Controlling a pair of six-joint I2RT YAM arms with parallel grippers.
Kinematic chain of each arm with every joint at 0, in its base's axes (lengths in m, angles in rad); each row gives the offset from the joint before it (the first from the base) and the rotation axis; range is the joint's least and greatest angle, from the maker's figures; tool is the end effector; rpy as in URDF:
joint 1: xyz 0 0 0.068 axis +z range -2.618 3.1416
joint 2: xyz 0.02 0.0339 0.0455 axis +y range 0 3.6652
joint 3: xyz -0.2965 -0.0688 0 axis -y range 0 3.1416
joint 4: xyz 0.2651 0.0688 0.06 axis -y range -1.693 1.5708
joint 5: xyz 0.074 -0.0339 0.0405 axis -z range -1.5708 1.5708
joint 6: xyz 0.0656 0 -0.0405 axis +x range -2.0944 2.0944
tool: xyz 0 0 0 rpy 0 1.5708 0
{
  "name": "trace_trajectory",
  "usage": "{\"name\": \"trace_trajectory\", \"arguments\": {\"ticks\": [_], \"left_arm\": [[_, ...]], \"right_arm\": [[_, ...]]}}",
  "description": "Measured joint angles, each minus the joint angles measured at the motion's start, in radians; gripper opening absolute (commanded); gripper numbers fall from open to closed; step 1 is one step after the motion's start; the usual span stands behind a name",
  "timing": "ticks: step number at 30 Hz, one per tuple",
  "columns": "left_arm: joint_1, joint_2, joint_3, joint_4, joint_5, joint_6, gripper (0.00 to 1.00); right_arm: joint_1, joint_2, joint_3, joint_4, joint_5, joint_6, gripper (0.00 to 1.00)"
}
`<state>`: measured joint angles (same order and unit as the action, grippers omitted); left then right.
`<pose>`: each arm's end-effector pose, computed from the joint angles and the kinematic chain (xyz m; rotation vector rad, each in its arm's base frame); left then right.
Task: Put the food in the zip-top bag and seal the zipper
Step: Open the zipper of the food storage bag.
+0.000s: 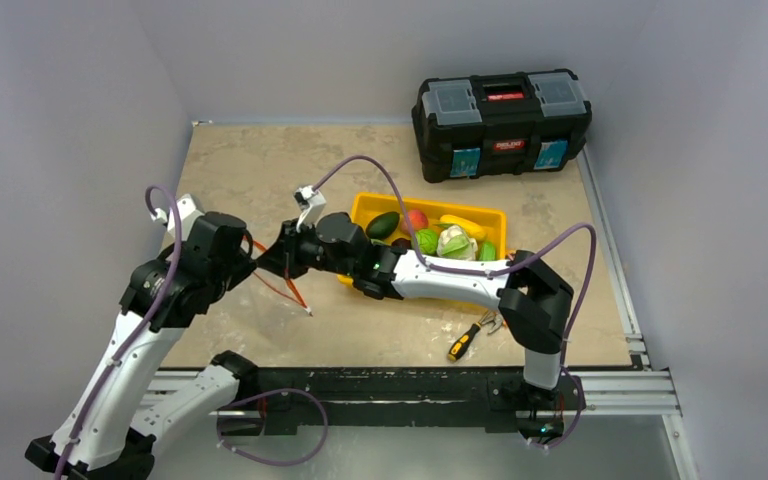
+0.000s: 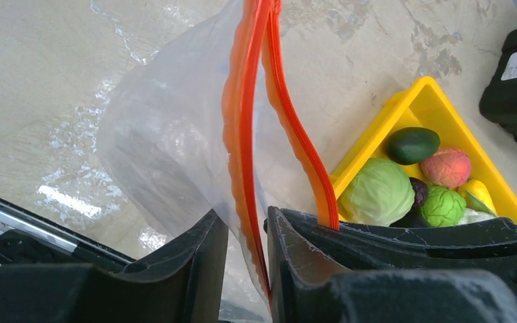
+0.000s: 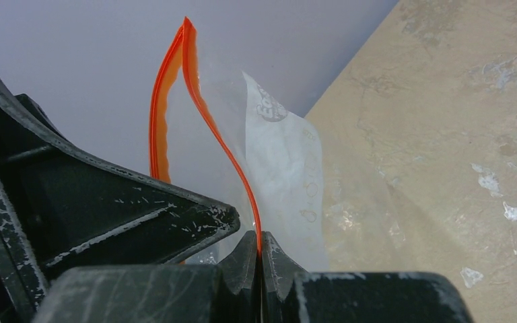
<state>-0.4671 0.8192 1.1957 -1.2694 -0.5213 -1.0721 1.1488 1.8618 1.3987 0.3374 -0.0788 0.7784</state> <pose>0.1255 -0.0267 0.3814 -0.8937 2.1361 -0.1240 0.2031 0.4650 0.3153 -0.4233 1.8934 1.4474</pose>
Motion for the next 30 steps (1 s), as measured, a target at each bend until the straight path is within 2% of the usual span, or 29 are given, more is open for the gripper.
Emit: {"name": "trace_trajectory", "arguments": {"ticks": [3, 6, 13, 19, 24, 30], "left_arm": [[0.002, 0.004, -0.014, 0.029, -0.002, 0.028, 0.09], [0.010, 0.008, -0.026, 0.061, -0.002, 0.082, 0.00], [0.105, 0.031, -0.031, 0.202, 0.051, 0.396, 0.00], [0.130, 0.149, -0.033, 0.315, 0.195, 0.622, 0.00], [0.147, 0.291, -0.092, 0.418, 0.351, 0.730, 0.00], [0.179, 0.260, -0.174, 0.481, 0.479, 0.776, 0.00]], "right_arm": [[-0.004, 0.002, 0.005, 0.005, -0.003, 0.007, 0.00], [-0.015, 0.016, 0.002, 0.049, -0.027, 0.041, 0.00], [-0.090, 0.078, -0.062, 0.196, -0.117, 0.167, 0.00], [-0.119, 0.116, -0.106, 0.187, -0.124, 0.185, 0.00], [-0.115, 0.117, -0.106, 0.125, -0.110, 0.143, 0.14], [-0.116, 0.114, -0.105, -0.042, -0.053, 0.023, 0.34]]}}
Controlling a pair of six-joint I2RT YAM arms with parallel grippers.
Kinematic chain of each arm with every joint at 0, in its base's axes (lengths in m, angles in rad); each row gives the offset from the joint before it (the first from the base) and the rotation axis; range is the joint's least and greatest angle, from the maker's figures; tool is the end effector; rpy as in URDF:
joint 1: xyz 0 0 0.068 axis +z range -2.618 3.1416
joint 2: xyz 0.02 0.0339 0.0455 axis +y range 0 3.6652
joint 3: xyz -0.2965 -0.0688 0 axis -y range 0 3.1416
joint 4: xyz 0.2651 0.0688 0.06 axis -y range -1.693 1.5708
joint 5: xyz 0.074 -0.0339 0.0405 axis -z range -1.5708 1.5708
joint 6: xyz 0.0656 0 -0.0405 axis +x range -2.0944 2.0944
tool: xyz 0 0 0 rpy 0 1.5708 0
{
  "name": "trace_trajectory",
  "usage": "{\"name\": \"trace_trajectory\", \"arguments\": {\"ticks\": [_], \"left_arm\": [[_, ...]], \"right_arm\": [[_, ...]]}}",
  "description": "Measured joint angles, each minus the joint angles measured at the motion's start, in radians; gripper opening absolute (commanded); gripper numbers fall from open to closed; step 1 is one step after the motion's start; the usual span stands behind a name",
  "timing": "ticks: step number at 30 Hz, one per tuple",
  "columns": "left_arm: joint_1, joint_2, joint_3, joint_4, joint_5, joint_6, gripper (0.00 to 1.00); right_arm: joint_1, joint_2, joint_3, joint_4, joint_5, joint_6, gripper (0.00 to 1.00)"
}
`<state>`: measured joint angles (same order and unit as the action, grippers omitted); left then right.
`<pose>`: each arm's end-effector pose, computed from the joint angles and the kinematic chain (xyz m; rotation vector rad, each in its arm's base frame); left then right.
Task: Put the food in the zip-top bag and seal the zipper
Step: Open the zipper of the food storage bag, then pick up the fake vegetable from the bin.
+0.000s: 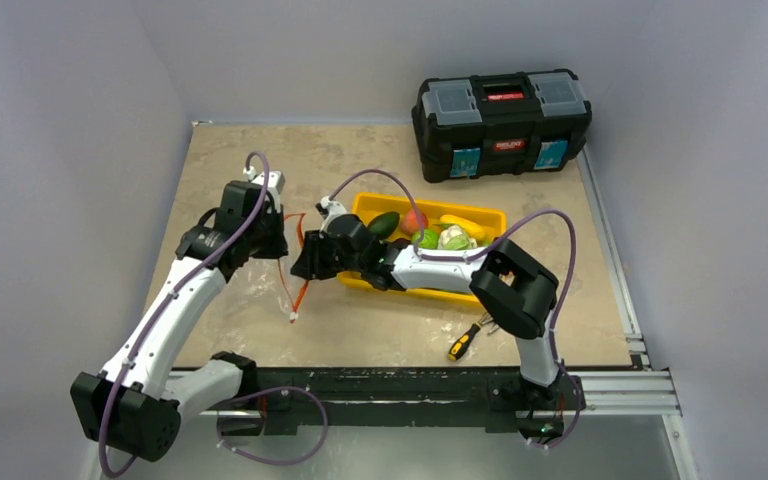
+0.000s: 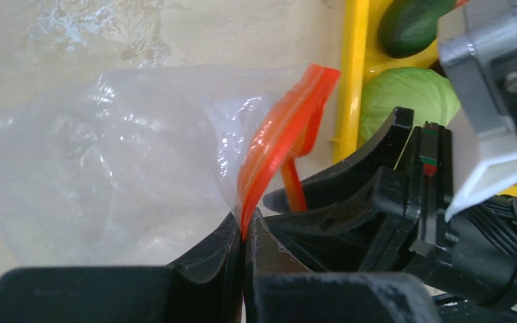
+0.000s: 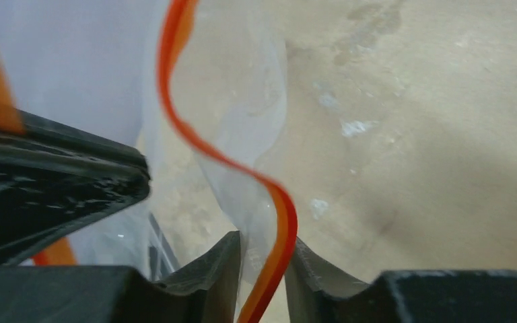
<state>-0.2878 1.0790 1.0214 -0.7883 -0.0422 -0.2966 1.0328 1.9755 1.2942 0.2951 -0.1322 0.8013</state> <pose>0.2315 -0.0656 0.3150 -0.0301 2.4270 -0.2161 0.2535 0.4417 0.2133 -0.3519 2.1766 1.2652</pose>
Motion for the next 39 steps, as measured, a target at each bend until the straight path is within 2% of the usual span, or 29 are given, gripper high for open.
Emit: {"name": "trace_trajectory", "arguments": {"ticks": [4, 11, 14, 21, 26, 30, 39], "left_arm": [[0.000, -0.029, -0.011, 0.016, 0.030, 0.006, 0.00], [0.000, -0.034, -0.021, 0.024, 0.034, 0.021, 0.00], [0.000, -0.033, -0.021, 0.025, 0.032, 0.025, 0.00], [0.000, 0.011, -0.008, 0.010, 0.033, 0.005, 0.00], [0.000, 0.125, 0.140, -0.065, 0.013, -0.024, 0.00], [0.000, 0.193, 0.217, -0.068, -0.021, -0.020, 0.00], [0.013, 0.225, 0.137, -0.068, 0.024, 0.002, 0.00]], "right_arm": [[-0.006, -0.045, -0.018, -0.083, 0.042, -0.074, 0.48], [-0.035, -0.235, -0.095, -0.146, 0.080, -0.154, 0.72], [-0.046, -0.310, -0.141, -0.151, 0.098, -0.169, 0.80], [-0.057, -0.483, -0.335, -0.180, 0.215, -0.206, 0.86], [-0.084, -0.612, -0.461, -0.276, 0.330, -0.257, 0.87], [-0.092, -0.700, -0.472, -0.372, 0.440, -0.309, 0.87], [-0.154, -0.785, -0.464, -0.535, 0.584, -0.359, 0.86]]}}
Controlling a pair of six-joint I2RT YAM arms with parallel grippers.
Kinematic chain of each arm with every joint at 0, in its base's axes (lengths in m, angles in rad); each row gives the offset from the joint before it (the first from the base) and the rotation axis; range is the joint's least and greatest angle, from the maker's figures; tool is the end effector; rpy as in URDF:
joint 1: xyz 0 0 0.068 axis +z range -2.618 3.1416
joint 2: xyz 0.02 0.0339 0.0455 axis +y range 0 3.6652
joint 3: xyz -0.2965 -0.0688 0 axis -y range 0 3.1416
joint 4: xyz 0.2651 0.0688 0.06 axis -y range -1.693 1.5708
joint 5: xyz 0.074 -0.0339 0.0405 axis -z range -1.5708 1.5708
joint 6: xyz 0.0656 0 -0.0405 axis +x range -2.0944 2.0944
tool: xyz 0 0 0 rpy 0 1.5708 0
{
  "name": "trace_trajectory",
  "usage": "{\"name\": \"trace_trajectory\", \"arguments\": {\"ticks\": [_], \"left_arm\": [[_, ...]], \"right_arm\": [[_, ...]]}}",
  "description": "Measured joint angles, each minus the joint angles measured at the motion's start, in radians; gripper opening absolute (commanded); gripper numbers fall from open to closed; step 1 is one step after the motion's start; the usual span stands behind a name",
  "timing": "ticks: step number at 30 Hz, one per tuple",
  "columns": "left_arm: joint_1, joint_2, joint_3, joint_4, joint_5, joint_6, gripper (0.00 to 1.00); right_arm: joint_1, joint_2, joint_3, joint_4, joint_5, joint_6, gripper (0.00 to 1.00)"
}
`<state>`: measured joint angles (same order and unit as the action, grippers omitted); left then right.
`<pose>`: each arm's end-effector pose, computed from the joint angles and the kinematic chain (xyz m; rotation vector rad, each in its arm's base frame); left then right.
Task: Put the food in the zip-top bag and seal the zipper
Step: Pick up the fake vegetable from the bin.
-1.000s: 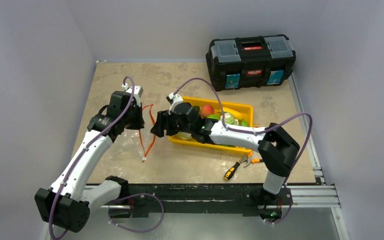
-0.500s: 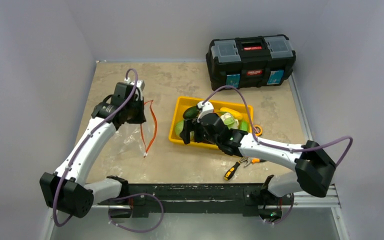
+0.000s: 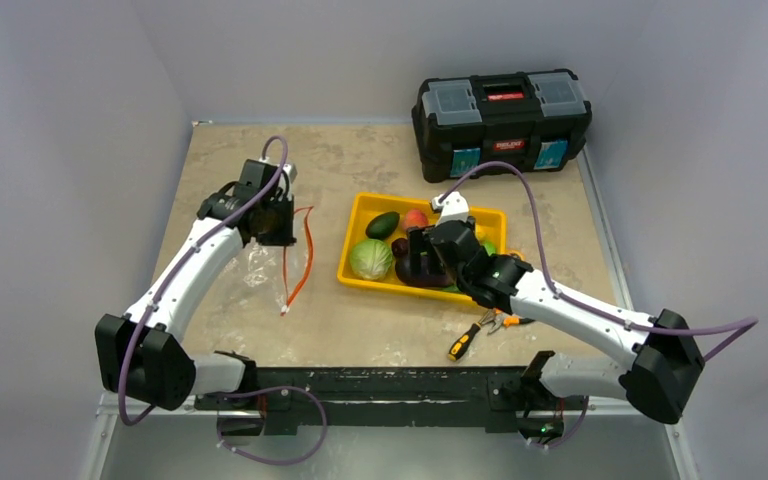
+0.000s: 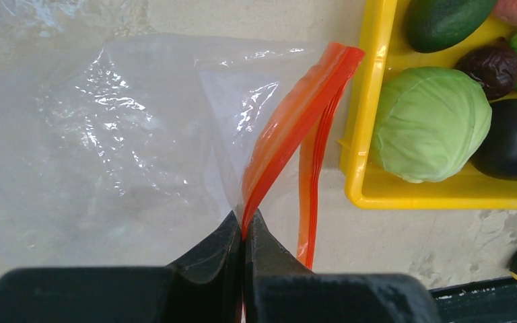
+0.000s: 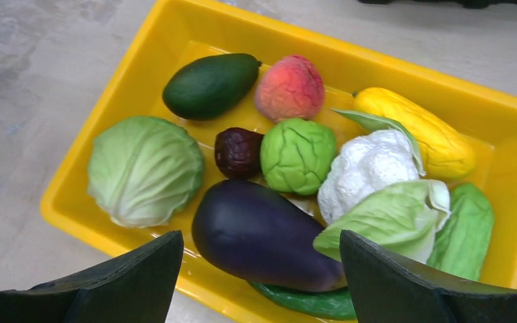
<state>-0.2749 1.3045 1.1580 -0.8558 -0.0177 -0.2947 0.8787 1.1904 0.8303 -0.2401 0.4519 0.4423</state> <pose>0.2776 -0.0771 0.3026 -0.0323 2.5845 -0.1902 0.2064 0.2042 0.2764 -0.2063 2.1079 0.2986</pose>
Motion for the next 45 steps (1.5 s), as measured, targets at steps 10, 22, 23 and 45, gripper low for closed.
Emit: {"name": "trace_trajectory", "arguments": {"ticks": [10, 22, 23, 45], "left_arm": [[0.000, -0.013, -0.011, 0.002, 0.065, 0.000, 0.00], [0.000, -0.041, -0.011, 0.003, 0.096, 0.001, 0.00], [0.000, -0.042, -0.011, 0.003, 0.097, 0.000, 0.00], [0.000, -0.042, -0.027, 0.011, 0.121, 0.000, 0.00]], "right_arm": [[-0.016, 0.124, 0.093, -0.069, -0.128, -0.207, 0.77], [-0.015, 0.375, 0.259, -0.186, -0.151, -0.383, 0.62], [-0.015, 0.383, 0.259, -0.195, -0.152, -0.385, 0.63], [-0.015, 0.505, 0.286, -0.196, -0.102, -0.399, 0.77]]}}
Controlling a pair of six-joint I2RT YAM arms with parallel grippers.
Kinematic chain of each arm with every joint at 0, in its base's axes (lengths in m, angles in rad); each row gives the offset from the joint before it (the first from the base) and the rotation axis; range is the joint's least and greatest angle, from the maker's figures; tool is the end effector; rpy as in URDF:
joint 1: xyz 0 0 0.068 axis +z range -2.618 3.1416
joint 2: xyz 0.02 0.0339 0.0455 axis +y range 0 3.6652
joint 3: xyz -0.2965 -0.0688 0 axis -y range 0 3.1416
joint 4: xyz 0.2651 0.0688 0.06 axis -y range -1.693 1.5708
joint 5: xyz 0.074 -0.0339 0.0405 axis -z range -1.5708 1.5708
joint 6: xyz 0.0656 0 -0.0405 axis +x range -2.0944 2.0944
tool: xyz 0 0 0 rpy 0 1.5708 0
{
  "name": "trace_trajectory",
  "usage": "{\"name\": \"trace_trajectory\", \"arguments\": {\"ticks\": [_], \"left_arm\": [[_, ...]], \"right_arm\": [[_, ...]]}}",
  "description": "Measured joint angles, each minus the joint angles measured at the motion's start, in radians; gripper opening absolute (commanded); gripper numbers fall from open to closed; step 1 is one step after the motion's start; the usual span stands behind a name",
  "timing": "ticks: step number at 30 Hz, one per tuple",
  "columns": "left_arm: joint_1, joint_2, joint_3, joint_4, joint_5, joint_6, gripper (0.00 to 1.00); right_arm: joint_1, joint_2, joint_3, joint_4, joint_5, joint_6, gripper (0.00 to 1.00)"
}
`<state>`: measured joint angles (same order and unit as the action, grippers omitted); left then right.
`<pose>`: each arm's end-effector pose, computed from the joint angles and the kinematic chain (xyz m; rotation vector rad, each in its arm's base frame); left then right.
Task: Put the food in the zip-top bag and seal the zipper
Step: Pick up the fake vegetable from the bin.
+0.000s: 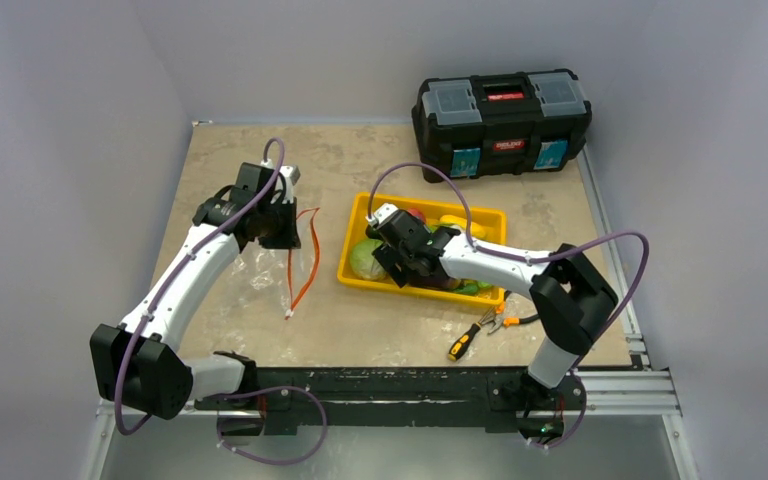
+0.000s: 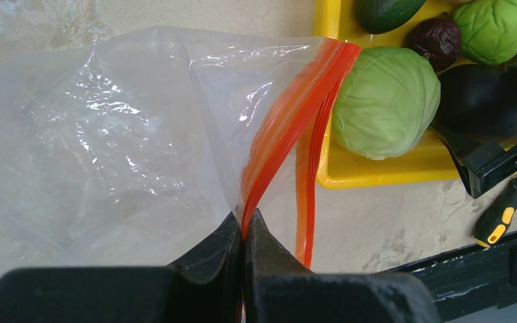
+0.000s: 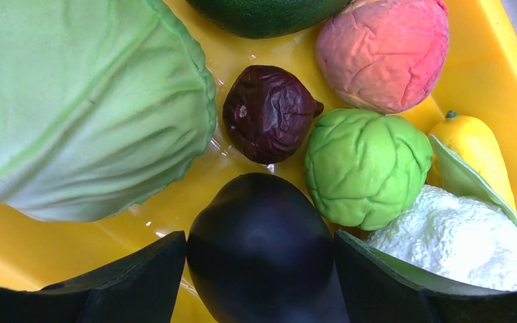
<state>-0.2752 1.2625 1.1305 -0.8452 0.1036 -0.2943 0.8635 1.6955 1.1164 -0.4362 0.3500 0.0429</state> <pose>0.2663 -0.0822 0.3052 0.0163 2.5786 -0.3498 0.2660 0.2766 0.1976 -0.8795 2.3370 -0.0851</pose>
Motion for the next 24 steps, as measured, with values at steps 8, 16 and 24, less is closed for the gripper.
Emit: {"name": "trace_trajectory", "arguments": {"ticks": [8, 16, 24], "left_arm": [[0.000, 0.000, 0.000, 0.000, 0.005, 0.000, 0.00], [0.000, 0.000, 0.000, 0.002, 0.005, 0.000, 0.00], [0.000, 0.000, 0.000, 0.006, 0.005, 0.000, 0.00]], "right_arm": [[0.001, 0.001, -0.002, 0.010, 0.018, -0.008, 0.50], [0.008, -0.017, -0.008, 0.042, 0.037, -0.018, 0.11], [0.012, -0.185, -0.013, 0.134, 0.058, -0.005, 0.00]]}}
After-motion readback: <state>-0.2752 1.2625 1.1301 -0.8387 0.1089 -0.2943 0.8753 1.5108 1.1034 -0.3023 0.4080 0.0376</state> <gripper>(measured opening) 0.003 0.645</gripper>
